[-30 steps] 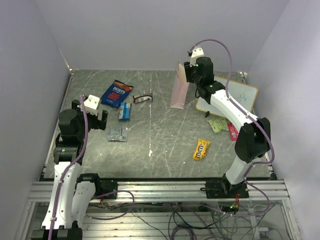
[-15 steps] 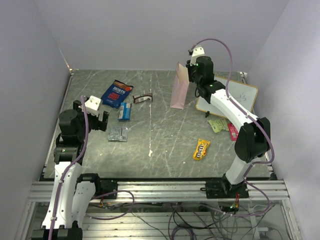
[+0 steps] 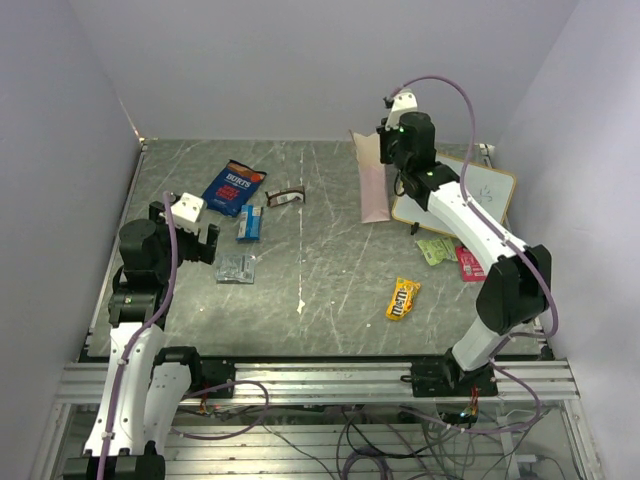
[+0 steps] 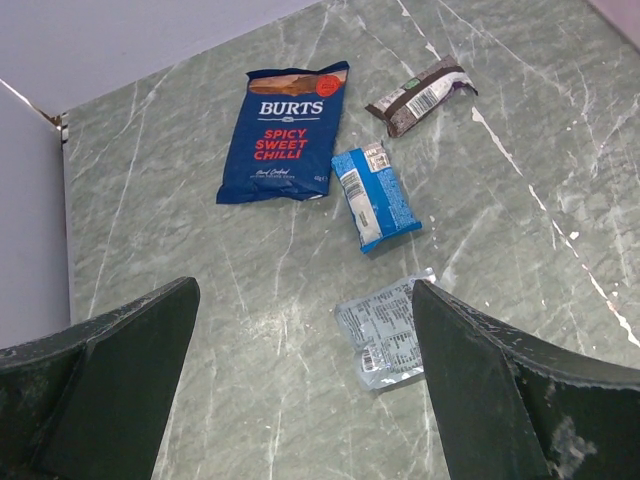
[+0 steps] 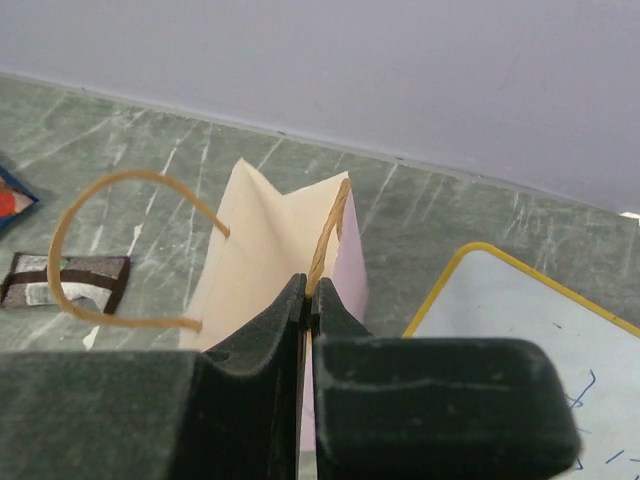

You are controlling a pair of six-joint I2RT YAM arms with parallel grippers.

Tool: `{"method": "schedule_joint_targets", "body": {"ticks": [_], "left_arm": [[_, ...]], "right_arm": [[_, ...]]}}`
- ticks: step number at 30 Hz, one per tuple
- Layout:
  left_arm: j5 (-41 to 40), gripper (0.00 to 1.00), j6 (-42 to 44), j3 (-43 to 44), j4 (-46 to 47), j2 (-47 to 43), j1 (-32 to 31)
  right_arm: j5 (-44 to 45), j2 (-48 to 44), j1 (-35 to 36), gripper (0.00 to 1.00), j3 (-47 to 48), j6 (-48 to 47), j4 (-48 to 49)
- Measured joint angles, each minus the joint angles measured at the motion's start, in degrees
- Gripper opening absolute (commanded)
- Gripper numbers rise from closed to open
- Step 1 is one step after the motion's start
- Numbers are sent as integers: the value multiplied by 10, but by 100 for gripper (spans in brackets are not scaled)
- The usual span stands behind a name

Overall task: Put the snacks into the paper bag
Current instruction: Move the paper bag to the center of the board.

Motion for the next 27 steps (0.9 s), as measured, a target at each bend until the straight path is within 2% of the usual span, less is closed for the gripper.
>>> {"method": "schedule_joint_targets", "body": {"ticks": [14, 27], "left_arm": [[12, 99, 1, -4, 0, 7, 0], [22, 99, -2, -4, 0, 49, 0]], "right_arm": [[-43, -132, 7, 0, -130, 58, 10], [-60, -197, 34, 0, -161, 76, -45]]}}
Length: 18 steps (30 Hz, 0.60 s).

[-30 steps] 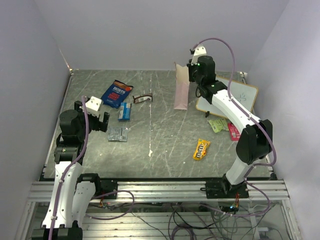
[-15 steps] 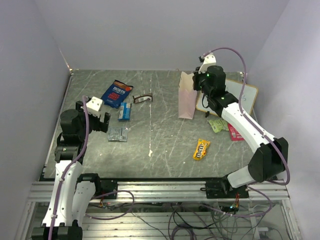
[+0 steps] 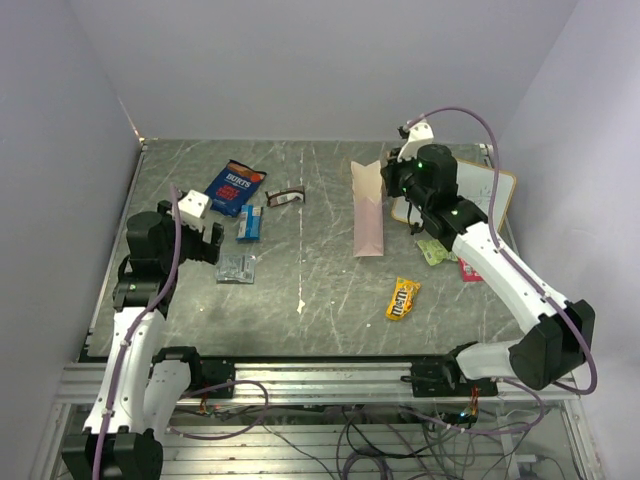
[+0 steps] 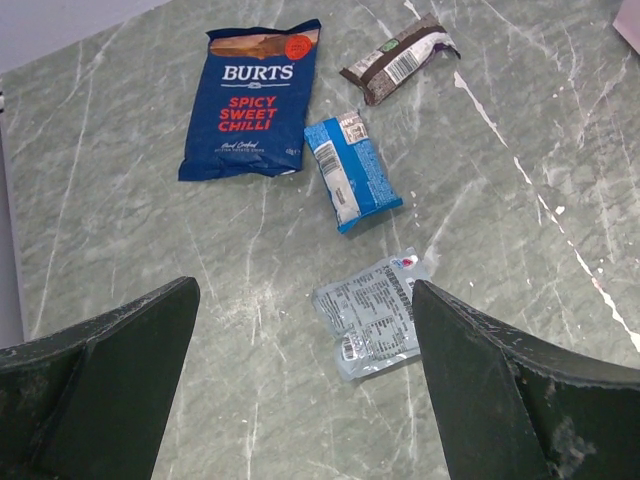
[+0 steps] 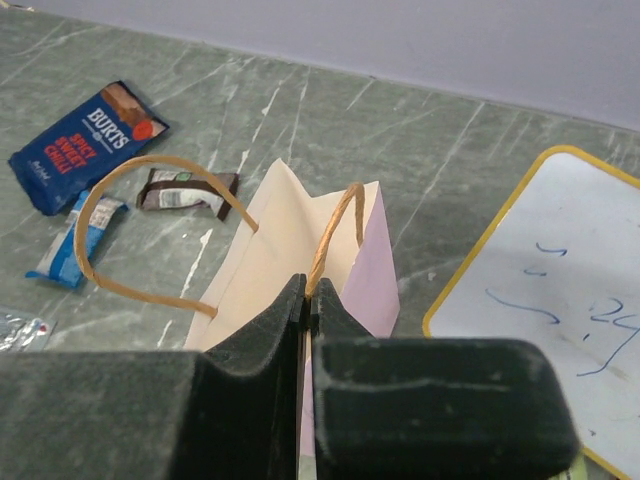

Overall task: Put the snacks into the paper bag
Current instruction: Move the paper bag to the center of the board.

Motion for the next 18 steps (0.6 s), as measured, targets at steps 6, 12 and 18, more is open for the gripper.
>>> {"method": "schedule_joint_targets", "body": {"ticks": [6, 12, 18], "left_arm": [[-1, 99, -16, 24, -5, 39, 0], [-28, 99, -18, 73, -29, 90, 0], [-50, 99, -12, 93, -61, 113, 0]], "right_arm": [[-11, -22, 0, 0, -33, 15, -1], [-14, -24, 0, 0, -61, 14, -2], [-19, -38, 0, 0, -68, 13, 1]]}}
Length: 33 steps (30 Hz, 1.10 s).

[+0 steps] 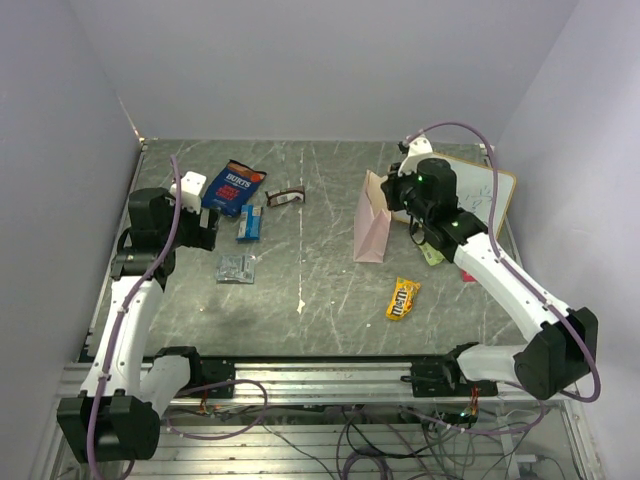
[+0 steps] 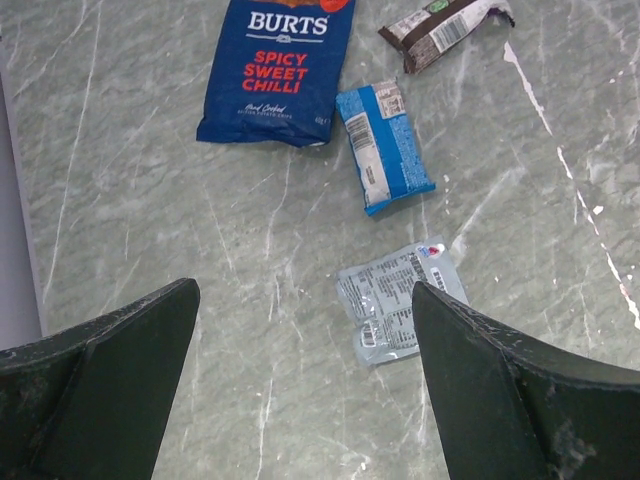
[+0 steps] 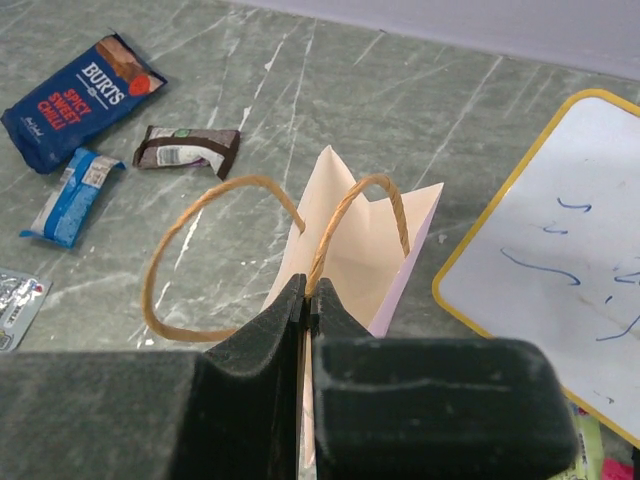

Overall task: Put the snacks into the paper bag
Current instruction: Move the paper bag to the center of the board, then move the snack to the center of the board.

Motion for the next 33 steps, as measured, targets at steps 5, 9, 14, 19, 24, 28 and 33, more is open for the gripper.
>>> {"method": "schedule_joint_targets", "body": {"ticks": [5, 9, 14, 19, 24, 28, 33], "left_arm": [[-13, 99, -4, 2, -8, 1, 0], [-25, 99, -14, 2, -3, 5, 0], [-55, 99, -13, 28, -9, 63, 1], [-84, 99, -4, 72, -6, 144, 7], [-86, 99, 0, 95, 7, 215, 17], [-75, 99, -3, 132, 32, 299, 35], [-44, 94, -18, 189, 52, 404, 57]], "right_arm": [[5, -7, -1, 0, -14, -5, 3], [3, -7, -5, 0, -17, -6, 3], [-12, -8, -8, 0, -17, -6, 5], [-34, -8, -8, 0, -17, -9, 5], [-46, -7, -8, 0, -17, -18, 5], [-51, -5, -9, 0, -17, -26, 4], [-61, -4, -9, 0, -17, -35, 3]]}}
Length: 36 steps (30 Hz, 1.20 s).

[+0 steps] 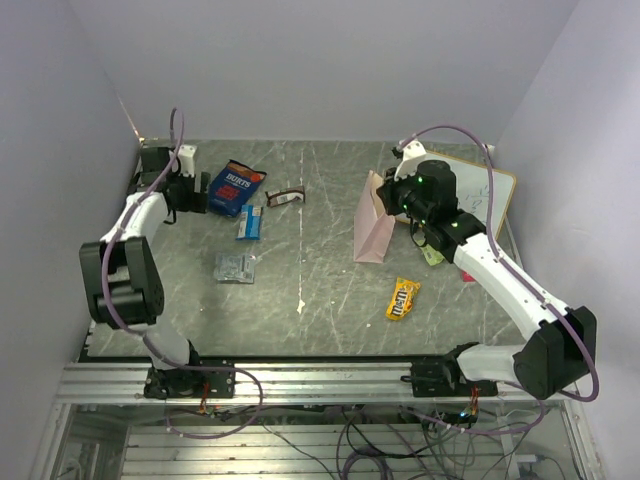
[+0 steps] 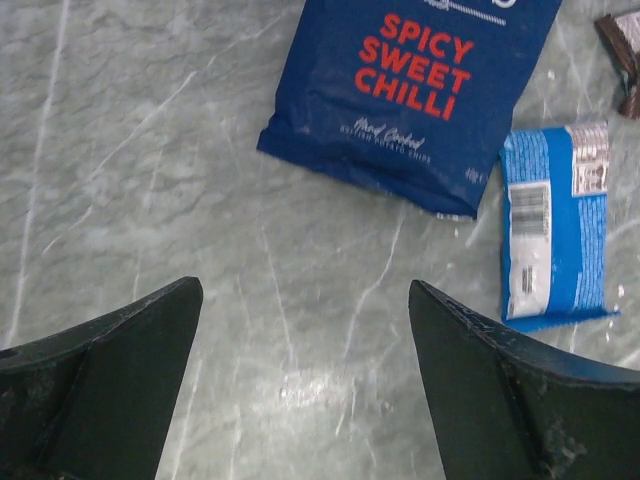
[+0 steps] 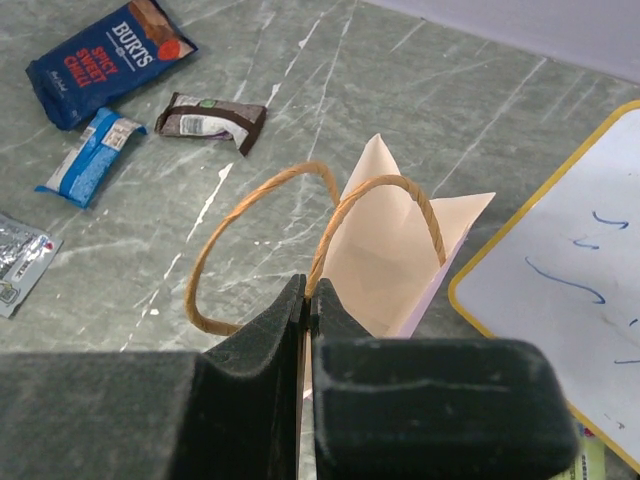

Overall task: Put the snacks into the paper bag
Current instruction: Move the snack to the center of the board.

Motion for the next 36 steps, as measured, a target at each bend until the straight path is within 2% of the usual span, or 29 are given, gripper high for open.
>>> {"method": "schedule_joint_targets", "body": {"ticks": [4, 19, 30, 36], "left_arm": [[30, 89, -19, 46, 10, 72, 8], [97, 84, -60, 186, 22, 256, 11], [124, 78, -60, 206, 16, 292, 12], [127, 66, -65, 202, 18, 292, 12]], "right_arm": [[-16, 4, -7, 0, 0, -4, 0], [-110, 8, -64, 0, -9, 1, 10], [-240, 7, -91, 0, -19, 1, 23], [-288, 7, -97, 0, -21, -1, 26]]}}
